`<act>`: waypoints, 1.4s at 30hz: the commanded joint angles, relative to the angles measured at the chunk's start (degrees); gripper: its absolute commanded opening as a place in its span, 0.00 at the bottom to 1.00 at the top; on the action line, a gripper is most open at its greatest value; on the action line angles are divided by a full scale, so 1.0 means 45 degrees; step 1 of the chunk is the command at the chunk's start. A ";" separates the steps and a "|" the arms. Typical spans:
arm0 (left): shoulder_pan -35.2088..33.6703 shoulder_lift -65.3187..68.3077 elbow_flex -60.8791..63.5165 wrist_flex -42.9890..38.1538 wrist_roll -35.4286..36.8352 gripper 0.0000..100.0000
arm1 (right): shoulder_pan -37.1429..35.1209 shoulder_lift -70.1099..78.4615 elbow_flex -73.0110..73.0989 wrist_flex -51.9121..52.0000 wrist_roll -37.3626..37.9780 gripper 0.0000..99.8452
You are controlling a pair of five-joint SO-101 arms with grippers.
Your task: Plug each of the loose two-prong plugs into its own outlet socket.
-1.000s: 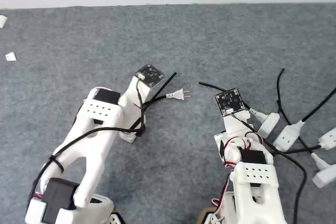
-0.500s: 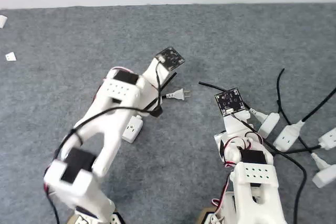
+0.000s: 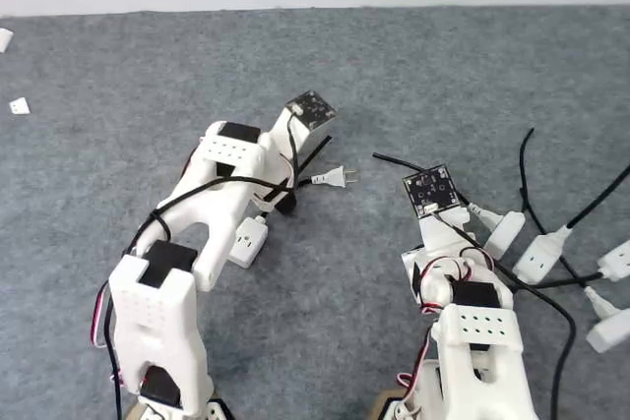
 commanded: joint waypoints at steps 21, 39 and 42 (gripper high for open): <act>0.1504 -0.3888 -0.0557 0.1836 0.0664 0.01 | -0.0049 -0.0361 -0.0098 -0.0225 0.0176 0.01; 0.1563 -0.9846 0.5988 -0.1328 0.3985 0.01 | -0.0049 -0.0361 -0.0098 -0.0225 0.0176 0.01; 0.1582 -1.1292 0.8567 -0.2755 0.3985 0.01 | -0.0068 -0.0361 -0.0098 -0.0225 0.0176 0.01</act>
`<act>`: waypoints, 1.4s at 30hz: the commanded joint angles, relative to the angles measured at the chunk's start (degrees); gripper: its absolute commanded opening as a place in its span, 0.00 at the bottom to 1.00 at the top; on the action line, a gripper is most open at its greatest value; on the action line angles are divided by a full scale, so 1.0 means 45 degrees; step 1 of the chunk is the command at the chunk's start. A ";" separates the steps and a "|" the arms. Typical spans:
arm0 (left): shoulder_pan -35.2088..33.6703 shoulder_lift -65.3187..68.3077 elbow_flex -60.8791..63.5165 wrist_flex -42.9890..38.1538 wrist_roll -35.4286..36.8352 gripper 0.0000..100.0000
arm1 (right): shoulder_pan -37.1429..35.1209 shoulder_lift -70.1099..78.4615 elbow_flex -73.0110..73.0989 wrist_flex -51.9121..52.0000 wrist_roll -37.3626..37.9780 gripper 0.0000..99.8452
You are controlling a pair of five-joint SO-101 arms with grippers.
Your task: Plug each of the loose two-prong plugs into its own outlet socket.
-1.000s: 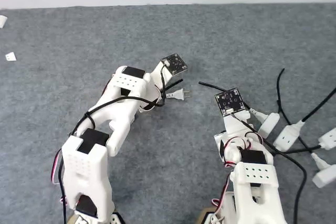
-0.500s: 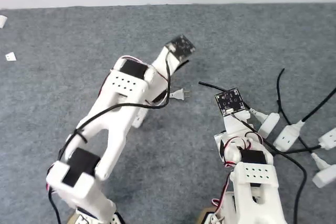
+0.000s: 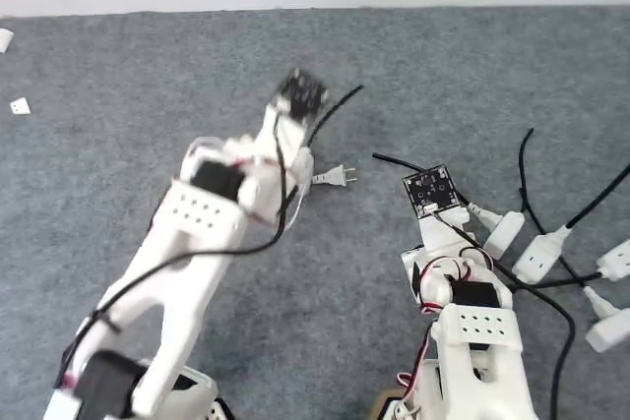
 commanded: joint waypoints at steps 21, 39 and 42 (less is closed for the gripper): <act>-0.2110 0.3458 -0.2745 -0.0645 0.2911 0.11 | -0.0107 -0.0361 -0.0039 -0.0225 0.0176 0.01; -0.2071 0.8752 -0.6691 -0.1485 0.1504 0.11 | -0.0127 -0.0361 -0.0059 -0.0205 0.0195 0.01; -0.1739 0.9377 -0.7277 -0.0781 0.1485 0.11 | -0.0127 -0.0361 -0.0078 -0.0205 0.0195 0.01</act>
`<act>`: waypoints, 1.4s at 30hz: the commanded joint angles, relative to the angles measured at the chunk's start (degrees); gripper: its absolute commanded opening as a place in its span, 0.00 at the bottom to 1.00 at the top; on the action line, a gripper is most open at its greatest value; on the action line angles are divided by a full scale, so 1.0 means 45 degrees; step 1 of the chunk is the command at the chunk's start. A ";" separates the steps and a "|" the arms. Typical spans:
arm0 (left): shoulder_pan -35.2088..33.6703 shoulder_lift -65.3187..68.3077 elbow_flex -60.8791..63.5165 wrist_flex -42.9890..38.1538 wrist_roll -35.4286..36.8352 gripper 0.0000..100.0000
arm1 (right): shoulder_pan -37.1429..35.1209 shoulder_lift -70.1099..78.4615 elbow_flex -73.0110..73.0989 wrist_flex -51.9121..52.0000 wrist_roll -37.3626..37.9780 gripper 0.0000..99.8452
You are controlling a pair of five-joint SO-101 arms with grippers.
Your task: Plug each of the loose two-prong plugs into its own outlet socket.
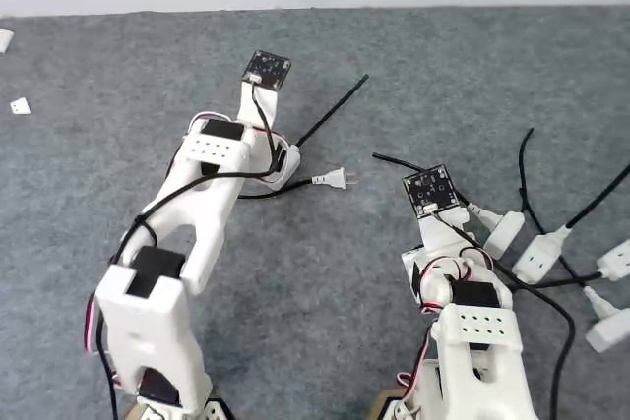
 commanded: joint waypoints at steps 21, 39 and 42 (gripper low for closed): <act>0.1973 -0.0195 -0.1123 0.2579 -0.3282 0.11 | -0.0127 -0.0361 -0.0039 -0.0186 0.0547 0.01; 0.2657 -0.2462 0.1455 0.0938 -0.3223 0.11 | -0.0127 -0.0361 -0.0020 -0.0186 0.0547 0.01; 0.2481 -0.1856 0.1162 0.0938 -0.3204 0.11 | -0.0127 -0.0361 -0.0020 -0.0186 0.0547 0.01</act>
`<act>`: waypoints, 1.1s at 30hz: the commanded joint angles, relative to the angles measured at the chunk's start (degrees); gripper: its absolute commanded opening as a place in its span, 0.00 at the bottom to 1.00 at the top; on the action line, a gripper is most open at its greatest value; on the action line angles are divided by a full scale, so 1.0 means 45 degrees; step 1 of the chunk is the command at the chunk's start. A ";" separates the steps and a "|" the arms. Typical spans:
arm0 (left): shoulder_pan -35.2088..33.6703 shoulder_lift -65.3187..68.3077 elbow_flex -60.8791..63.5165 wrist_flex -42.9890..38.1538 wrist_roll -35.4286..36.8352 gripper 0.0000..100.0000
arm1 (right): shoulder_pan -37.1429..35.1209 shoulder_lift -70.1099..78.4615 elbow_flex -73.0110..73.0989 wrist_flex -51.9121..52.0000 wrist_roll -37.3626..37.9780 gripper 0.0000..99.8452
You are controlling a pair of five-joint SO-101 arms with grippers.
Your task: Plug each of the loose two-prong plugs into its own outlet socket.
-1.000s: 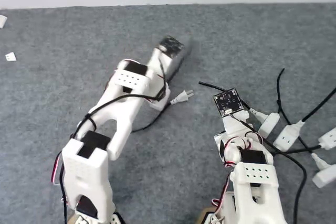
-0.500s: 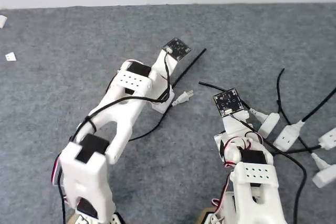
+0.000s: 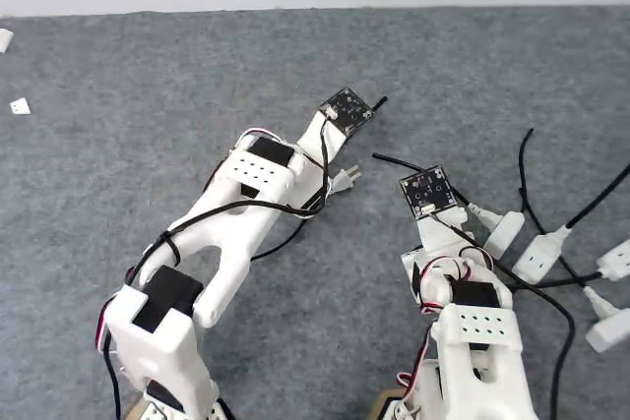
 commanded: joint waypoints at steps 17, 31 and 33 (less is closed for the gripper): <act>-0.0234 0.2032 -0.1924 0.1680 -0.0567 0.11 | -0.0127 -0.0361 -0.0020 -0.0166 0.0195 0.01; -0.0762 0.2071 -0.2256 0.0762 0.0860 0.29 | -0.0127 -0.0322 -0.0020 -0.0186 0.0195 0.01; -0.0742 0.2071 -0.2217 0.0821 0.0840 0.29 | -0.0127 -0.0322 -0.0020 -0.0186 0.0195 0.01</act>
